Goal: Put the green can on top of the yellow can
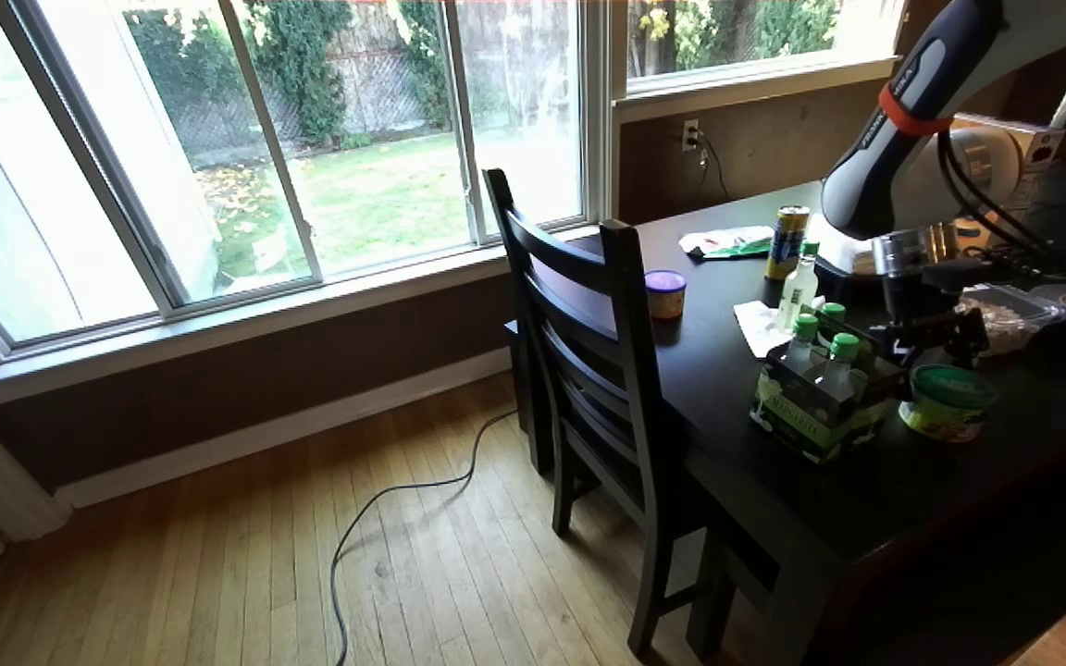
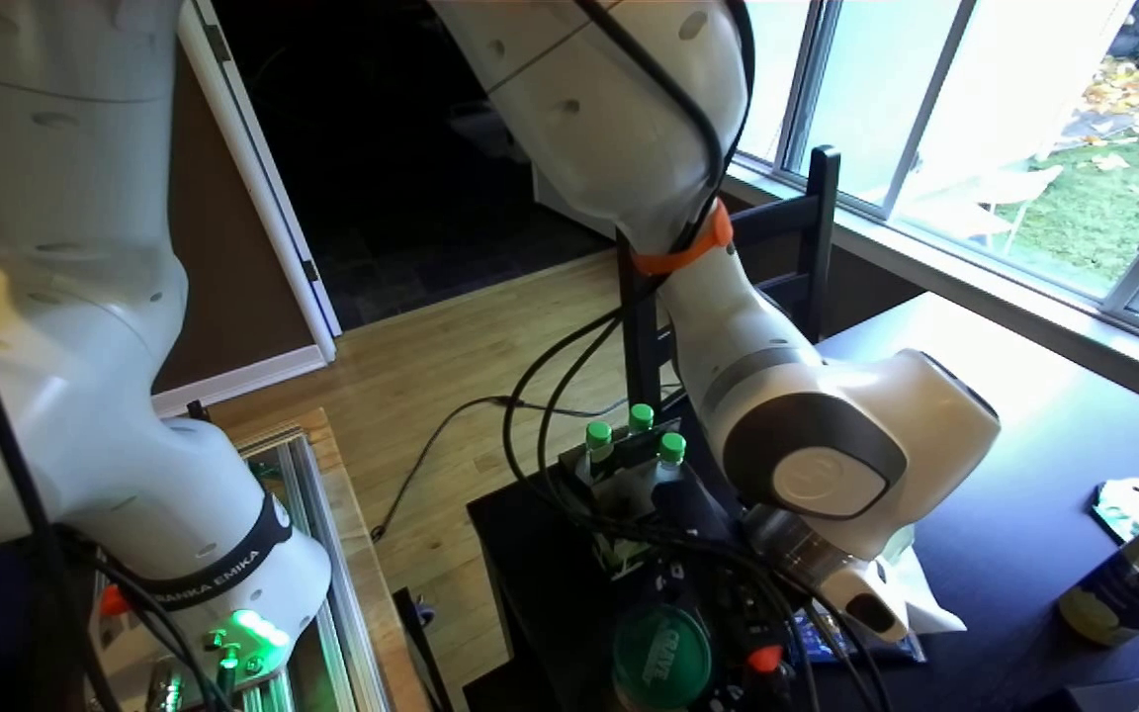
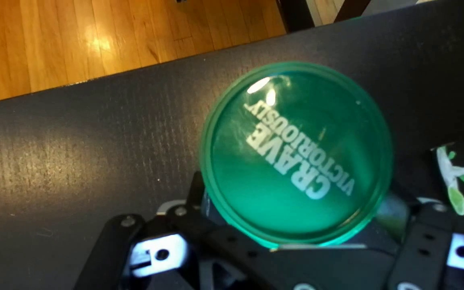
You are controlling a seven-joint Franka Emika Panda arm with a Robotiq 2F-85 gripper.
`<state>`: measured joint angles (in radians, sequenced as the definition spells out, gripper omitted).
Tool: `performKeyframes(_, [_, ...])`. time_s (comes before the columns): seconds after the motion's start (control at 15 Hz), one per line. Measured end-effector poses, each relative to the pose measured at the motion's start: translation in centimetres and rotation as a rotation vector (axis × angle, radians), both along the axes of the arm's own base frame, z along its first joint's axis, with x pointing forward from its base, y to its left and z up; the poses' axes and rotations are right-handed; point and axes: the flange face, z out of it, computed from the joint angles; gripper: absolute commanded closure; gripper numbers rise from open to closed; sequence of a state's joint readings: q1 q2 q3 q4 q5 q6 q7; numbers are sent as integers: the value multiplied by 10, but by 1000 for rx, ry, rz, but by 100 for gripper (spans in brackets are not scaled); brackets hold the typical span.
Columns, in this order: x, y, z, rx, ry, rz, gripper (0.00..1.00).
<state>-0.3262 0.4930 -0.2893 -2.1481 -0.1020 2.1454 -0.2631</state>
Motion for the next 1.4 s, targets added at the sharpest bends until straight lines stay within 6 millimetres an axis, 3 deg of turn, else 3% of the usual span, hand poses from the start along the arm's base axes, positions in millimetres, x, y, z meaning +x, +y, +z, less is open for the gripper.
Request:
performKeyframes(0.4, [-13, 4, -6, 54, 86, 14, 0])
performKeyframes(0.47, [-15, 5, -7, 60, 98, 13, 25])
performKeyframes(0.6, [-18, 7, -10, 77, 123, 19, 30])
performKeyframes(1.07, [-19, 10, -7, 163, 165, -40, 30])
performKeyframes(1.4, [-9, -16, 19, 183, 121, -195, 30])
